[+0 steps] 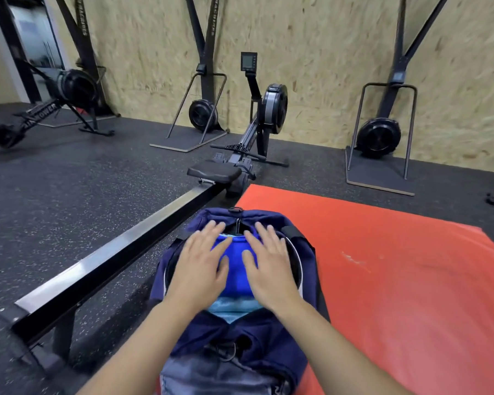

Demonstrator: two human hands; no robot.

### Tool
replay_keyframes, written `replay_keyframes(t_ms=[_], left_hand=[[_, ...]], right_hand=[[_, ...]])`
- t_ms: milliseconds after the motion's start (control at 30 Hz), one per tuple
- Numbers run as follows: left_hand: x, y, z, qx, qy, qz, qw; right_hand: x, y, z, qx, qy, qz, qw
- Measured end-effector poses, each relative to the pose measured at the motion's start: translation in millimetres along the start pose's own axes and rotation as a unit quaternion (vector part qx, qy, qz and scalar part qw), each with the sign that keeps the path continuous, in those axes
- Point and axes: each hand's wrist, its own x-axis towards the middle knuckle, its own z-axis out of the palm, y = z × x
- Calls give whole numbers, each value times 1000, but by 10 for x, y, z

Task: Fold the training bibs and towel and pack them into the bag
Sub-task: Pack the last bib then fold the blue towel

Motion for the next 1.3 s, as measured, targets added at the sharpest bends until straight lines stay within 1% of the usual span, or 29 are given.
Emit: replay_keyframes(t_ms=[33,67,100,167,233,300,367,433,467,500,533,567,633,667,700,767,833,900,967,1067,1167,1300], left_hand=[[15,-27,97,15,-24,11,1000],[15,-78,226,18,-45,12,999],[-6,-132,353,0,-62,-2,998],[-42,-202,541,-45,-87,-23,995],[-57,-248,676,-53,-82,-23,995],[-37,-278,705,-49,-85,-29,995],[-19,-269,692,-42,-93,-27,994],[23,-231,567,-31,-115,-32,992],[58,-221,480,-21,-108,-27,994],[94,-213,363,-5,-84,-17,996],[123,-228,240,10,-54,-7,998],[131,-264,119,17,-20,-11,1000],[74,-416,-35,1,41,-56,998],[3,-496,-91,-24,55,-91,994],[-84,-573,-117,-57,50,-133,988],[-264,-679,-90,-120,15,-216,969],[-374,-717,-41,-168,7,-261,951],[-408,-704,-18,-213,18,-266,940],[-412,-636,-49,-220,20,-270,937],[-397,-474,-131,-246,46,-283,926],[-356,-271,-164,-271,78,-273,920],[-250,27,-168,-335,103,-245,904]], right_hand=[[19,-10,98,-47,-15,-25,998],[31,-1,203,-87,-34,-33,995],[38,36,321,-115,-43,-30,992],[44,135,511,-149,-37,-15,988],[53,212,621,-170,-24,5,985],[84,262,659,-179,-25,2,984],[96,215,588,-180,-50,6,982],[119,117,470,-180,-95,12,979],[128,57,386,-181,-106,10,978],[132,9,294,-176,-100,2,979],[130,-18,191,-168,-74,-11,983],[113,-24,82,-159,-23,-32,987],[56,53,-119,-130,87,-51,986],[17,138,-192,-109,121,-45,986],[-25,232,-250,-82,132,-24,988],[-132,382,-325,-26,110,44,993],[-238,485,-330,-14,90,90,992],[-326,527,-294,-12,89,112,990],[-362,550,-245,10,101,134,986],[-361,556,-236,53,133,152,978],[-339,581,-348,70,163,147,973],[-351,592,-596,76,179,115,974]])
